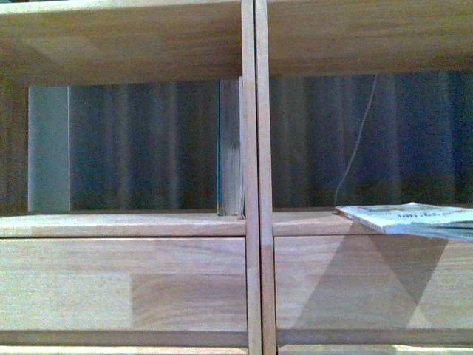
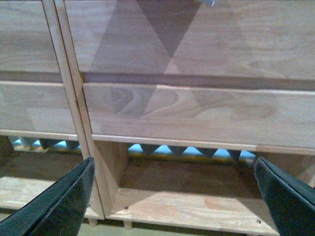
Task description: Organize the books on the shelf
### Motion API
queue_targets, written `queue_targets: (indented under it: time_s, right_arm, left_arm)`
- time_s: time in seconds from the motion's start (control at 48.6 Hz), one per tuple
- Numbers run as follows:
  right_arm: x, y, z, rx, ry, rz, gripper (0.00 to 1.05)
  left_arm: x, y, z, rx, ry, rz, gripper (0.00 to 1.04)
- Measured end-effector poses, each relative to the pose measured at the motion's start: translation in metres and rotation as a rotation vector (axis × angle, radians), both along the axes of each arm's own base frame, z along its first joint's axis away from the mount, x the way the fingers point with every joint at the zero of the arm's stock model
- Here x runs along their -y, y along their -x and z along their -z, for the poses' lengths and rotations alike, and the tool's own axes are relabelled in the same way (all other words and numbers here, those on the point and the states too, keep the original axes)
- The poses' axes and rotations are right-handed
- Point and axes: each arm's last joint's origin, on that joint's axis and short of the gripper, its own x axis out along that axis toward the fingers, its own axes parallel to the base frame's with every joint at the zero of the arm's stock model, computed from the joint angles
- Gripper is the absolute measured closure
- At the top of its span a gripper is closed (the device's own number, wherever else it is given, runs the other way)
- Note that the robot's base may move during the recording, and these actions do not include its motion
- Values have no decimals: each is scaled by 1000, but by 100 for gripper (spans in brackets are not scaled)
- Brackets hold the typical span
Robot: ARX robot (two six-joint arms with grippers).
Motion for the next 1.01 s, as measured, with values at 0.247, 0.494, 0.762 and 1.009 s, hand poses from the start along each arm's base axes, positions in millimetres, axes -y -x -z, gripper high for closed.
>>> queue_targets:
  time_s: [0.247, 0.494, 0.762, 1.009]
  right_arm:
    - [0, 0, 0, 0, 0, 0, 7]
    - [-2, -9, -13, -192, -333, -183, 7]
    - [-23, -57, -87, -70, -781, -236, 7]
    - [-39, -133, -104, -119, -1075, -198, 7]
  left_arm:
    - [0, 0, 0, 0, 0, 0, 7]
    - [0, 0, 0, 0, 0, -1, 7]
    - [0, 0, 0, 0, 0, 0, 7]
    - [0, 0, 0, 0, 0, 0, 7]
